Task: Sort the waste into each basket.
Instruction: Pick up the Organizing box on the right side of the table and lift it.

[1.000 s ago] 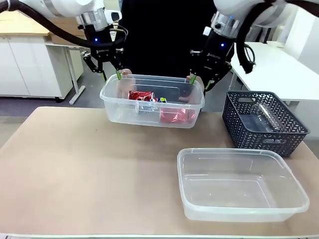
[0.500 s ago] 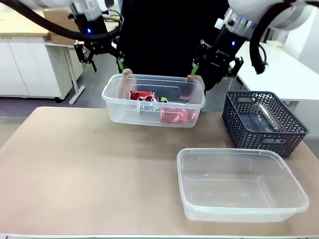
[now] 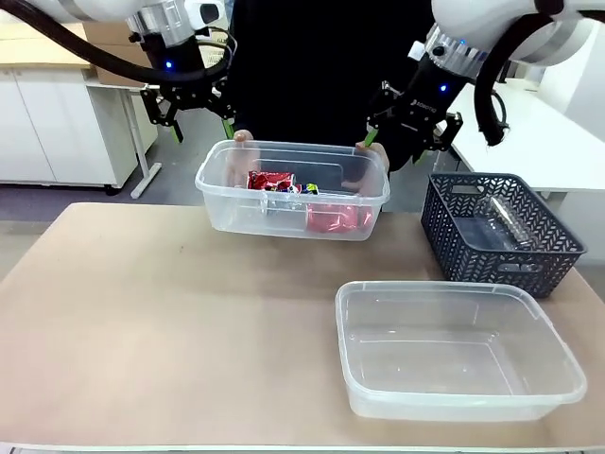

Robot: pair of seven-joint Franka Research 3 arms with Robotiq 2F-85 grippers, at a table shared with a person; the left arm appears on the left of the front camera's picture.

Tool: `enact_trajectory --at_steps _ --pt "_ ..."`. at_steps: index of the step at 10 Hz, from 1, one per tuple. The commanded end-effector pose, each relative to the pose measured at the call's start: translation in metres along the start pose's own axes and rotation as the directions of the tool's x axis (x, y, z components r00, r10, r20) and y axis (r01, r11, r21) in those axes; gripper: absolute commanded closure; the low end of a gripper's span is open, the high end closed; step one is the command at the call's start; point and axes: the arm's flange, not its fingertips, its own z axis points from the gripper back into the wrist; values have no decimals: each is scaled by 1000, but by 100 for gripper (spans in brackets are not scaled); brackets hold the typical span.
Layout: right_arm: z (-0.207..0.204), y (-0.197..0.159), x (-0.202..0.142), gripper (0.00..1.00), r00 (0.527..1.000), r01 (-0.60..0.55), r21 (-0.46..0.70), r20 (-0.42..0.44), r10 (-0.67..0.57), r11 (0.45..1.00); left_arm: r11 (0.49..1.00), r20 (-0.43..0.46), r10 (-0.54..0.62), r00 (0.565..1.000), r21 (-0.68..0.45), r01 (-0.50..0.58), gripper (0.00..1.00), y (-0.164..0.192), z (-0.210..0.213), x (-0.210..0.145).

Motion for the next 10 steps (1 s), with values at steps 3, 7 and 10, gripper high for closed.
enact_trajectory --at_steps 3,7,10 --pt "3 1 1 0 1000 1 2 -2 -1 1000 1000 11 14 1000 -4 -14 0 0 2 1" --pt "71 -105 -56 0 998 -62 -12 -7 62 998 990 -178 17 984 -132 -41 0 -124 -15 -61" --pt "87 -194 -119 0 962 -246 -261 -182 203 933 999 -465 -51 884 -29 43 0 -205 -42 -122"
